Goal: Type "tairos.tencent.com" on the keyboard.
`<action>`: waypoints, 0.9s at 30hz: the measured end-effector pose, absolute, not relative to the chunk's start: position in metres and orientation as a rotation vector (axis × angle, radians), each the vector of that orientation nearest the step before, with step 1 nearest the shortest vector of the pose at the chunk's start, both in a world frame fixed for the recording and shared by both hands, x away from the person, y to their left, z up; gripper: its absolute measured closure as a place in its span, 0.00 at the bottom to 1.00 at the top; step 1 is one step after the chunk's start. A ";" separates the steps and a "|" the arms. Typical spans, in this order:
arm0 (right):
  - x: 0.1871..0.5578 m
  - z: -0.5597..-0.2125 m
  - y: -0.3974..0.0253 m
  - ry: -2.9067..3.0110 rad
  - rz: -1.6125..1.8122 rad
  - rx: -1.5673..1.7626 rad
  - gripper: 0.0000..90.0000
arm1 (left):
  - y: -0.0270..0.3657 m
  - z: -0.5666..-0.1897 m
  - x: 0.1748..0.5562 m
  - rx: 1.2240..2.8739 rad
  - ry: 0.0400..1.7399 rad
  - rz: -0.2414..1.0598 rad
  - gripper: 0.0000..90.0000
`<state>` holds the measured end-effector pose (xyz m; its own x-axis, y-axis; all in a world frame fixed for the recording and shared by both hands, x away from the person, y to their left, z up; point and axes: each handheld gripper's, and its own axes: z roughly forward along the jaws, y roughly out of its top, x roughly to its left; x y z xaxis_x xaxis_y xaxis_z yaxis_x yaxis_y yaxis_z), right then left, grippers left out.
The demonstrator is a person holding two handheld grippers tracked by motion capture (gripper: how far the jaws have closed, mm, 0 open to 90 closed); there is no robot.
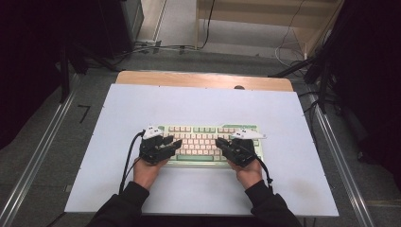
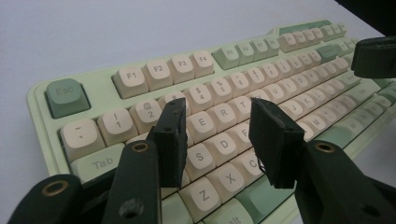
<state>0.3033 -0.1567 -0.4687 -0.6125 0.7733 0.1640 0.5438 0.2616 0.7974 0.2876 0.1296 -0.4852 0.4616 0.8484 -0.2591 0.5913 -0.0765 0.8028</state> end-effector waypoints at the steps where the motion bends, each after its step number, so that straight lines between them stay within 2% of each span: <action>1: 0.303 -0.469 -0.157 2.276 1.275 1.221 0.96 | 0.129 -0.485 0.288 1.771 1.229 0.340 0.63; 6: 0.303 -0.468 -0.156 2.277 1.276 1.212 0.97 | 0.123 -0.483 0.291 1.771 1.215 0.340 0.70; 14: 0.303 -0.469 -0.155 2.279 1.270 1.213 0.97 | 0.107 -0.482 0.299 1.806 1.182 0.332 0.99; 27: 0.304 -0.469 -0.155 2.277 1.275 1.219 0.97 | 0.094 -0.486 0.308 1.844 1.180 0.339 1.00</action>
<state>0.3041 -0.1552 -0.4691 -0.6141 0.7720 0.1642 0.5436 0.2629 0.7971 0.3080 0.0935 -0.4860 0.5083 0.8322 -0.2217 0.5872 -0.1466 0.7961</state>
